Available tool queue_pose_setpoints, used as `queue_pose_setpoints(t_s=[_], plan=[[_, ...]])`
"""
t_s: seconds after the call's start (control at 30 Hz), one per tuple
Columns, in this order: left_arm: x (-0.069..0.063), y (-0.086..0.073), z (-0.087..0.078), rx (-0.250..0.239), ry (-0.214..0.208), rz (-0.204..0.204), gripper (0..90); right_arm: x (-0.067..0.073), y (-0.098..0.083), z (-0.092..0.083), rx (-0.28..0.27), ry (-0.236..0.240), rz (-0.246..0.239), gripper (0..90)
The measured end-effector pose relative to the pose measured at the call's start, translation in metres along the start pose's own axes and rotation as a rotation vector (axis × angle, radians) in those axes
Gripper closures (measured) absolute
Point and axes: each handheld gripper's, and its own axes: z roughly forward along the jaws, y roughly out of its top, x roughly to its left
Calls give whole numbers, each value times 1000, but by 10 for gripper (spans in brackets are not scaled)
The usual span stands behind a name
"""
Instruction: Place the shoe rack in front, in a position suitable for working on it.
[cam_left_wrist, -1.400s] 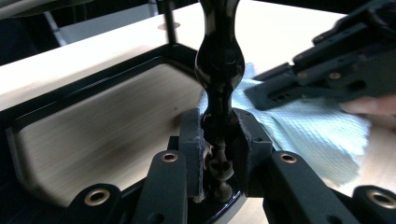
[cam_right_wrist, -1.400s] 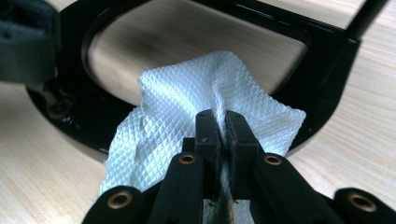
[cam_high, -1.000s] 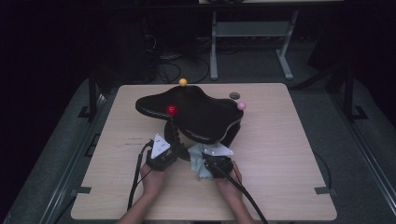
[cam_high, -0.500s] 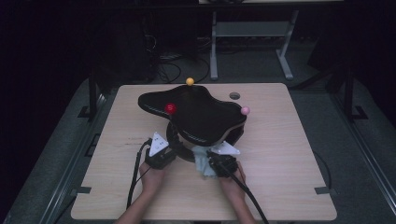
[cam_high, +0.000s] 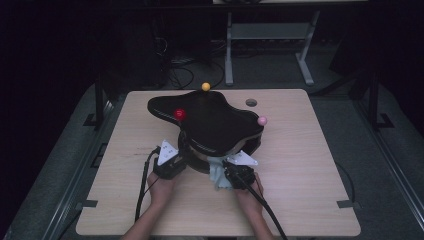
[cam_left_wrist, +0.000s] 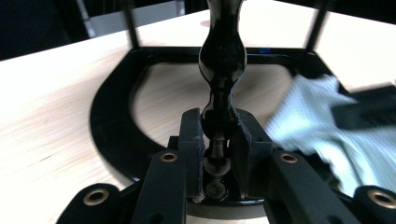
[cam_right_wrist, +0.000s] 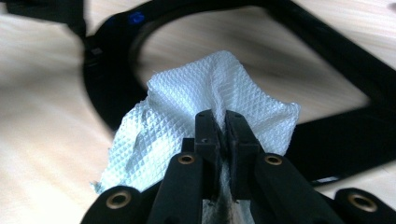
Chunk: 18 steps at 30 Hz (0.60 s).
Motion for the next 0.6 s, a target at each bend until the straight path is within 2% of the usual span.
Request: queue_pose_setpoints(t_s=[0.07, 0.1, 0.2, 0.27, 0.3, 0.37, 0.43, 0.5, 0.57, 0.6], plan=[[7, -1, -2, 0, 9, -21, 746, 8, 0, 0, -1, 30, -6, 848], [8, -1, -2, -1, 2, -24, 749, 13, 0, 0, 5, 45, -29, 848], [8, -1, -2, 3, 6, -19, 751, 11, 2, -1, 14, 38, -51, 846], [8, -1, -2, 3, 0, -22, 750, 0, 2, -1, 14, -5, -44, 846], [8, -1, -2, 4, 1, -22, 750, -9, 2, -2, 15, -26, -9, 845], [9, -1, -2, 4, 0, -24, 750, -24, 1, -3, 8, -61, 17, 846], [10, 0, -1, 4, -4, -28, 750, -36, 0, -4, 7, -63, 59, 846], [11, -1, -1, 2, 9, -32, 750, -32, -1, -4, 5, -66, 60, 847], [15, -1, -1, -1, 17, -42, 750, -22, -2, -5, 4, -24, 50, 847], [17, -2, -2, -1, 19, -47, 750, -16, -2, -5, 5, -9, 30, 847]])
